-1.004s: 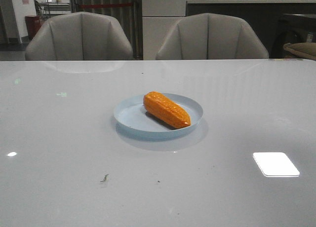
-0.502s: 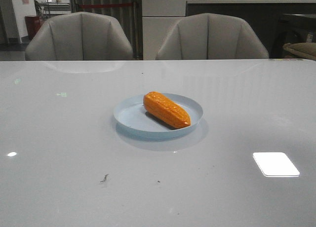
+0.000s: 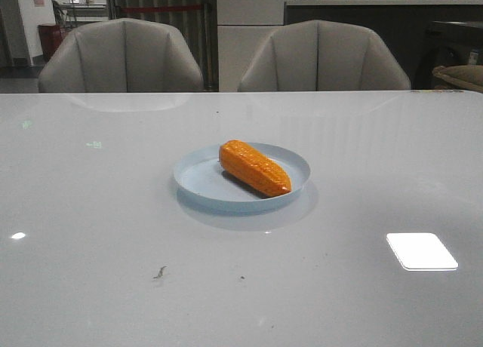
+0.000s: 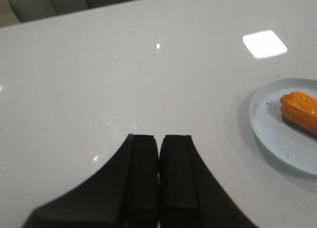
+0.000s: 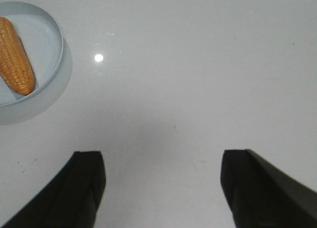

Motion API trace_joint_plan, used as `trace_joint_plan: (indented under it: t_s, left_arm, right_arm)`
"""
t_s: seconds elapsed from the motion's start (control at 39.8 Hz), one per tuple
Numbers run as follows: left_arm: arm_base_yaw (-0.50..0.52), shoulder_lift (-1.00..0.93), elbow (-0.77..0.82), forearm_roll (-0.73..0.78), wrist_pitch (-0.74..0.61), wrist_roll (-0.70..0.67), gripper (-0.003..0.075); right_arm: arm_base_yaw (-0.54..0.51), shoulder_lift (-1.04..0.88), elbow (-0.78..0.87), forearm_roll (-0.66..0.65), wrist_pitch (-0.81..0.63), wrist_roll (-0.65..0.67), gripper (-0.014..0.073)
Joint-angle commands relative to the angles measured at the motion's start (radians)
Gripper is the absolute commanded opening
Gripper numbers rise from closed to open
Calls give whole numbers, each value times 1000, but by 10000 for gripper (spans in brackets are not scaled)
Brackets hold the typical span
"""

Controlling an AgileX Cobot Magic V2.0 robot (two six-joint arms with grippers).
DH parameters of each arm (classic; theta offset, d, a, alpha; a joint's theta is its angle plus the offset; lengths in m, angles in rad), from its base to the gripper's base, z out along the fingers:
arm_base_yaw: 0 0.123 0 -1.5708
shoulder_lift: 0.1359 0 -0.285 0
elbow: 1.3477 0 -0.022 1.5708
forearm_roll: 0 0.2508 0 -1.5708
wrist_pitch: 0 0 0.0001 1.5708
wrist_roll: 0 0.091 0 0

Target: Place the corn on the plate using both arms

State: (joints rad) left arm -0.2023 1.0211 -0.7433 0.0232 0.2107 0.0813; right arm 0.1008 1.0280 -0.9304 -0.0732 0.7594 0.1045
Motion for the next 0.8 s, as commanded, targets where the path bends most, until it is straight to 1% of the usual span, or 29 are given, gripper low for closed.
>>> trace_joint_plan:
  t_s: [0.0, 0.08, 0.28, 0.6, 0.78]
  left_arm:
    - [23, -106, 70, 1, -200, -2, 94]
    - [52, -183, 148, 1, -232, -2, 94]
    - [116, -391, 312, 1, -232, -2, 94]
    - [129, -746, 572, 19, -234, -2, 94]
    - [157, -932, 679, 19, -234, -2, 94]
  right_arm:
    - [-7, -17, -27, -8, -54, -4, 591]
    - [-7, -17, -27, -8, -54, -4, 591]
    - [-7, -17, -27, -8, -54, -4, 591]
    - [-7, -17, -27, -8, -54, -4, 591]
    - [-7, -17, -27, -8, -54, -4, 591]
